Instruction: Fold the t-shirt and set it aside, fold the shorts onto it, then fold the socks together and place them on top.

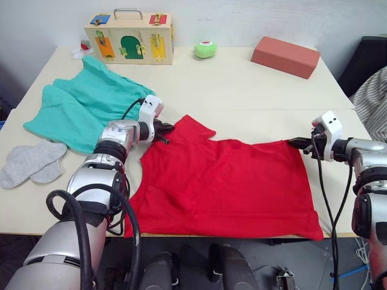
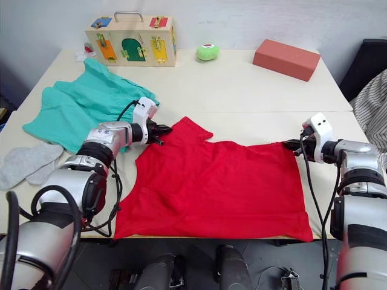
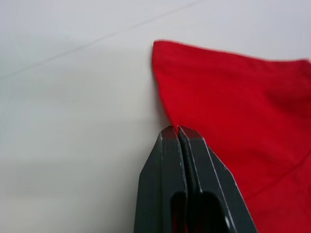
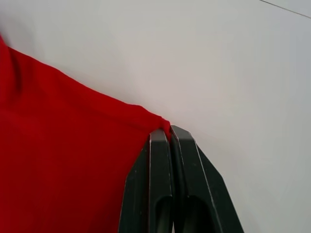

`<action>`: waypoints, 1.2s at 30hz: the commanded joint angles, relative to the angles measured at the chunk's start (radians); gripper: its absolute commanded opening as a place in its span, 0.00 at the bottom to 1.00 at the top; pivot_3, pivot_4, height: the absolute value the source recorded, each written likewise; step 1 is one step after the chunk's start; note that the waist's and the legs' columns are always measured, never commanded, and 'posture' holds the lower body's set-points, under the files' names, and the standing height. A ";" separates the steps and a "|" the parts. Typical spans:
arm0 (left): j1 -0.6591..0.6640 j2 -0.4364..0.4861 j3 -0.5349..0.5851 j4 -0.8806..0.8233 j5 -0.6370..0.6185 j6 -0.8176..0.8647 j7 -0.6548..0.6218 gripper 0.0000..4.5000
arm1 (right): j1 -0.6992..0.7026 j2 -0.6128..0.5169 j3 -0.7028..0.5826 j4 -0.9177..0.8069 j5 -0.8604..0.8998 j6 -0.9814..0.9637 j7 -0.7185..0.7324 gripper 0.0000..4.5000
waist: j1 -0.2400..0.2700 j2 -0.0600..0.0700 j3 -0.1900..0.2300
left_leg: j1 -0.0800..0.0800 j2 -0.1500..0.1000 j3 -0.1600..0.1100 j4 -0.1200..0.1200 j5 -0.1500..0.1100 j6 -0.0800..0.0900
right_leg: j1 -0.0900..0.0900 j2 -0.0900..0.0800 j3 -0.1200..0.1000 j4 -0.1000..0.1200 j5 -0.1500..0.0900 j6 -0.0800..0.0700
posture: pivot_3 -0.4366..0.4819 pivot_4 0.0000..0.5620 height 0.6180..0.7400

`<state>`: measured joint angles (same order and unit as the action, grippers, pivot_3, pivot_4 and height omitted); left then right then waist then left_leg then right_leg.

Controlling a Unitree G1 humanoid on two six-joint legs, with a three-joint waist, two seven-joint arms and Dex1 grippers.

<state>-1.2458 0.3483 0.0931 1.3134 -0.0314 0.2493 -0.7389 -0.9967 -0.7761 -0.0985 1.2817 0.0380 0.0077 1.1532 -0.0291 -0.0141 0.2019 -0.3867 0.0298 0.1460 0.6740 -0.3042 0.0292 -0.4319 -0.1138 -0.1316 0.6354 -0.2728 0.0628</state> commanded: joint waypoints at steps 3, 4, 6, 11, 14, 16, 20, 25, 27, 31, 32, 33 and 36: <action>0.004 0.038 0.039 -0.028 -0.026 -0.030 -0.051 0.01 | 0.043 -0.022 -0.069 -0.060 0.063 -0.041 0.051 0.00 | -0.001 0.000 0.000 | 0.000 0.000 0.000 0.000 0.000 0.000 | 0.000 0.000 0.000 0.000 0.000 0.000 | 0.48 0.27 1.00; 0.005 0.045 0.042 -0.033 -0.028 -0.030 -0.068 0.01 | 0.053 -0.026 -0.079 -0.070 0.073 -0.045 0.061 0.00 | -0.001 0.000 0.000 | 0.000 0.000 0.000 0.000 0.000 0.000 | 0.000 0.000 0.000 0.000 0.000 0.000 | 0.48 0.27 1.00; 0.007 0.060 0.042 -0.048 -0.029 -0.037 -0.111 0.01 | 0.080 -0.036 -0.097 -0.092 0.092 -0.054 0.087 0.00 | -0.001 0.000 0.000 | 0.000 0.000 0.000 0.000 0.000 0.000 | 0.000 0.001 0.000 0.000 0.000 0.000 | 0.48 0.27 1.00; 0.031 0.093 0.010 -0.082 -0.003 -0.061 -0.169 0.01 | 0.152 -0.064 -0.133 -0.149 0.134 -0.062 0.127 0.00 | -0.001 0.000 0.000 | 0.000 0.000 0.000 0.000 0.000 0.000 | 0.000 0.001 0.000 0.000 0.000 0.000 | 0.48 0.27 1.00; 0.051 0.107 0.003 -0.112 -0.006 -0.071 -0.191 0.01 | 0.195 -0.078 -0.161 -0.182 0.166 -0.065 0.139 0.00 | 0.000 0.000 0.000 | 0.000 0.000 0.000 0.000 0.000 0.000 | 0.000 0.001 0.000 0.000 0.000 0.000 | 0.48 0.27 1.00; 0.062 0.112 0.002 -0.127 -0.011 -0.074 -0.201 0.01 | 0.217 -0.083 -0.176 -0.200 0.183 -0.069 0.139 0.00 | 0.000 0.000 0.000 | 0.000 0.000 0.000 0.001 0.000 0.000 | 0.000 0.001 0.000 0.001 0.000 0.000 | 0.48 0.27 1.00; 0.094 0.123 -0.004 -0.160 -0.009 -0.087 -0.216 0.01 | 0.259 -0.084 -0.200 -0.243 0.213 -0.072 0.144 0.00 | 0.000 0.000 0.000 | 0.000 0.000 0.000 0.002 0.000 0.000 | 0.000 0.000 0.000 0.001 0.000 0.000 | 0.48 0.27 1.00; 0.164 0.147 -0.007 -0.259 -0.026 -0.080 -0.253 0.01 | 0.345 -0.073 -0.243 -0.320 0.263 -0.059 0.147 0.00 | 0.000 0.000 0.000 | 0.000 0.000 0.000 0.002 0.000 0.000 | 0.000 0.000 0.001 0.001 0.000 0.000 | 0.48 0.27 1.00; 0.190 0.158 0.005 -0.301 -0.042 -0.074 -0.254 0.01 | 0.374 -0.069 -0.259 -0.342 0.278 -0.061 0.130 0.00 | 0.001 0.000 0.000 | 0.000 0.000 0.000 0.002 0.000 0.000 | 0.000 0.000 0.001 0.001 0.000 0.000 | 0.48 0.27 1.00; 0.231 0.173 0.012 -0.351 -0.059 -0.072 -0.252 0.01 | 0.397 -0.064 -0.271 -0.350 0.283 -0.087 0.075 0.00 | 0.001 0.000 0.000 | 0.000 0.000 0.000 0.005 -0.001 0.001 | 0.000 -0.001 0.002 0.001 0.000 0.000 | 0.48 0.27 1.00; 0.240 0.175 0.013 -0.362 -0.063 -0.070 -0.252 0.01 | 0.399 -0.063 -0.272 -0.349 0.283 -0.098 0.063 0.00 | 0.001 0.000 0.000 | 0.000 0.000 0.000 0.006 -0.001 0.001 | 0.000 -0.001 0.002 0.001 0.000 0.000 | 0.48 0.27 1.00; 0.250 0.176 0.013 -0.378 -0.068 -0.068 -0.252 0.01 | 0.396 -0.060 -0.277 -0.342 0.285 -0.107 0.042 0.00 | 0.001 0.000 0.000 | 0.000 0.000 0.000 0.006 -0.001 0.001 | 0.000 -0.001 0.003 0.001 0.000 0.000 | 0.48 0.27 1.00; 0.276 0.175 0.012 -0.416 -0.079 -0.071 -0.262 0.01 | 0.386 -0.050 -0.298 -0.339 0.315 -0.092 0.024 0.00 | 0.001 0.000 0.000 | 0.000 0.000 0.000 0.006 -0.002 0.001 | 0.000 -0.001 0.006 0.001 0.000 0.000 | 0.48 0.27 1.00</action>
<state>-0.9719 0.5120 0.0953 0.9442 -0.0889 0.1860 -0.9933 -0.6030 -0.8200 -0.3601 0.9624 0.3191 -0.0796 1.1892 -0.0282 -0.0140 0.2019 -0.3863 0.0301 0.1459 0.6803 -0.3057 0.0301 -0.4315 -0.1151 -0.1243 0.6369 -0.2728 0.0628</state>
